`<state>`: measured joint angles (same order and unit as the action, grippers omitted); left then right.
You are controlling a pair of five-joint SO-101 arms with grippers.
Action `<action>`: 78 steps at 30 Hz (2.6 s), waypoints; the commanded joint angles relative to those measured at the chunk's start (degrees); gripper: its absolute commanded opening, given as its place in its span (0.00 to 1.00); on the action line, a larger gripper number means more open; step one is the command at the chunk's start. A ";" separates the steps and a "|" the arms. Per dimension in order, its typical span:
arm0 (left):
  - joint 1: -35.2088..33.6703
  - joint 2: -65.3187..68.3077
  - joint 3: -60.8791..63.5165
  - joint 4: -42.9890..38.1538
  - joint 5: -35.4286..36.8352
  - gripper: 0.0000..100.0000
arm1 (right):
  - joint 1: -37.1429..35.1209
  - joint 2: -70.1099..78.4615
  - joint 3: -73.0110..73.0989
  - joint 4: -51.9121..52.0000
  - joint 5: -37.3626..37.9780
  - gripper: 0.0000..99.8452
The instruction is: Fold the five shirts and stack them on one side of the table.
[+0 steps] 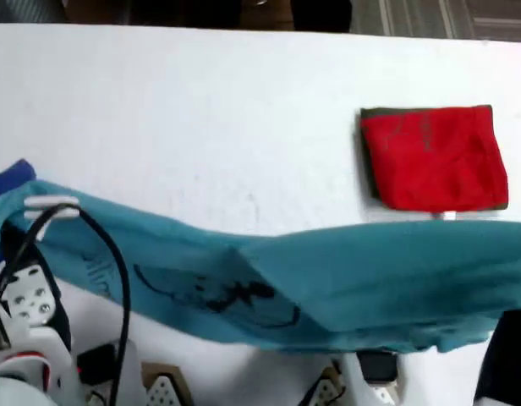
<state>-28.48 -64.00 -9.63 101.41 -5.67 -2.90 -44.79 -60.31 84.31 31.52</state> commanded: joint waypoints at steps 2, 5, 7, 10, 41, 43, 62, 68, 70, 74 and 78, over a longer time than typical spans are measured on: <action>-0.26 1.76 5.05 -0.79 -0.44 0.02 | 0.40 3.74 4.48 -1.27 0.53 0.02; -0.18 7.21 11.21 -5.89 -0.44 0.02 | 0.31 8.31 10.20 -3.30 0.44 0.02; -0.18 12.31 12.70 -9.14 -0.88 0.02 | 0.31 11.74 14.33 -4.88 0.44 0.02; 1.23 21.19 12.35 -14.07 -4.13 0.02 | 0.22 17.10 20.40 -9.45 0.44 0.02; 10.29 105.32 -45.41 -12.13 -5.36 0.02 | -3.38 69.23 16.35 -14.73 -7.47 0.02; 10.64 109.36 -47.08 -9.67 -5.36 0.02 | -4.09 71.78 16.44 -12.53 -7.56 0.02; 9.76 107.96 -46.29 1.14 -7.74 0.02 | -5.93 66.95 16.44 8.31 -7.56 0.02; 9.76 92.48 -26.95 0.79 -8.00 0.02 | -6.55 58.51 16.62 13.93 -7.65 0.02; 9.76 86.86 -21.23 0.79 -8.97 0.02 | -6.46 55.60 17.76 15.96 -7.65 0.02; 9.76 77.19 -9.10 -2.37 -11.16 0.02 | -6.29 47.60 28.57 16.66 -7.47 0.02; 9.76 69.89 3.74 -7.12 -11.96 0.02 | -6.73 36.35 45.54 12.53 -7.30 0.02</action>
<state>-18.20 13.36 -13.23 97.63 -16.48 -9.23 1.54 -24.53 99.78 24.31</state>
